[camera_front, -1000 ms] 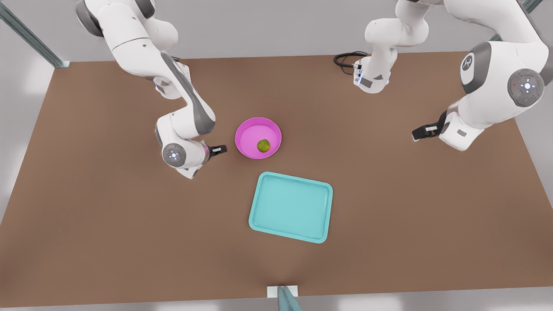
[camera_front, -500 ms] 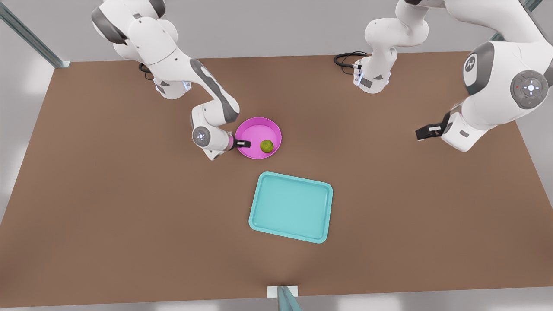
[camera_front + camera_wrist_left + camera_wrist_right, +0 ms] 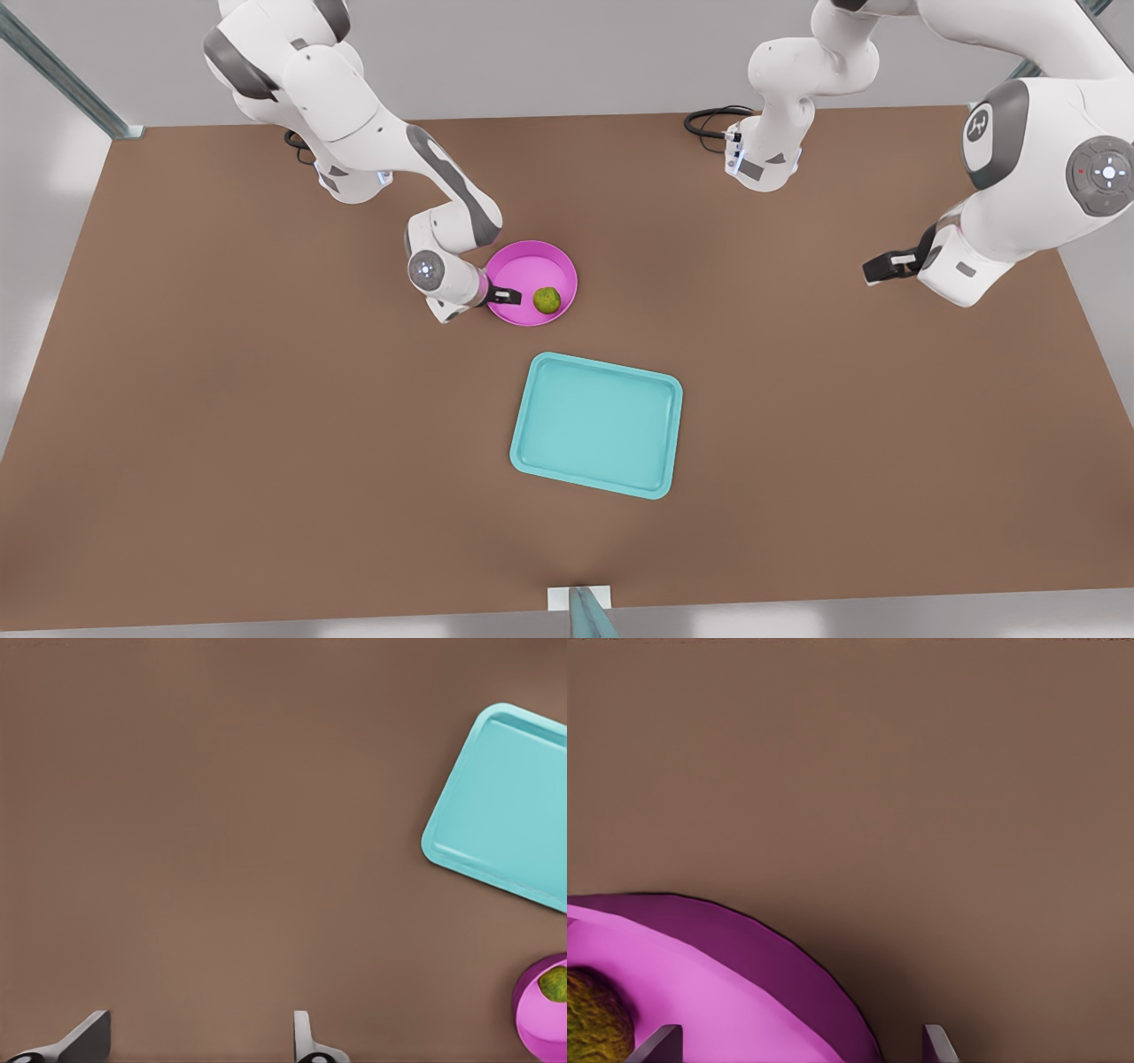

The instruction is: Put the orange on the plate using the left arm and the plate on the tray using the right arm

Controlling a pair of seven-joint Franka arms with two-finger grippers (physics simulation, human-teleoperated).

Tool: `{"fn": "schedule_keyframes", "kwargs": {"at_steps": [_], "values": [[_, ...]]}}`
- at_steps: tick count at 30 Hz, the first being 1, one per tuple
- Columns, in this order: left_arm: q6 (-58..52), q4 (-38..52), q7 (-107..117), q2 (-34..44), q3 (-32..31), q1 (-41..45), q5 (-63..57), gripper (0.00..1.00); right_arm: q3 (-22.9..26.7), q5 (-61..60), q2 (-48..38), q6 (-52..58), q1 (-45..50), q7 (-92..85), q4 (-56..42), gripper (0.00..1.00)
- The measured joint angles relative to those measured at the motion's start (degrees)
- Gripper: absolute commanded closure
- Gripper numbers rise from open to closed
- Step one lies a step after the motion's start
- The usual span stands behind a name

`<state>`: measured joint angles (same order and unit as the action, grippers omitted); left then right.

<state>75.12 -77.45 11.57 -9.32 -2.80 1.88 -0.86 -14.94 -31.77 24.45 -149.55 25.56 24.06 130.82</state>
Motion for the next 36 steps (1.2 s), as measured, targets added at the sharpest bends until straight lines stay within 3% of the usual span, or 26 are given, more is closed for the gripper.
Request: {"fn": "schedule_keyframes", "kwargs": {"at_steps": [2,9,11,29,36], "values": [[-0.2,0.0,-0.1,0.0,0.0,0.0,0.0,0.00,0.0,-0.2,0.2,-0.4,0.0,0.1,-0.1,0.34],[-0.5,-0.1,-0.6,-0.1,0.2,-0.1,0.0,0.00,-0.1,-0.8,0.1,-0.9,-0.3,-0.2,-0.5,0.75],[-0.6,-0.1,-0.7,0.0,0.2,-0.1,0.0,0.00,-0.1,-1.0,-0.1,-1.0,-0.4,-0.5,-0.6,0.79],[-1.9,0.3,-1.2,1.5,1.2,-0.2,0.5,0.00,-0.5,-0.8,-8.2,2.5,-0.1,-1.4,-0.9,0.79],[-2.0,0.0,-1.4,0.7,1.7,-0.2,0.7,0.00,-0.5,-0.9,-5.5,4.1,-1.6,-1.6,-9.5,0.79]]}}
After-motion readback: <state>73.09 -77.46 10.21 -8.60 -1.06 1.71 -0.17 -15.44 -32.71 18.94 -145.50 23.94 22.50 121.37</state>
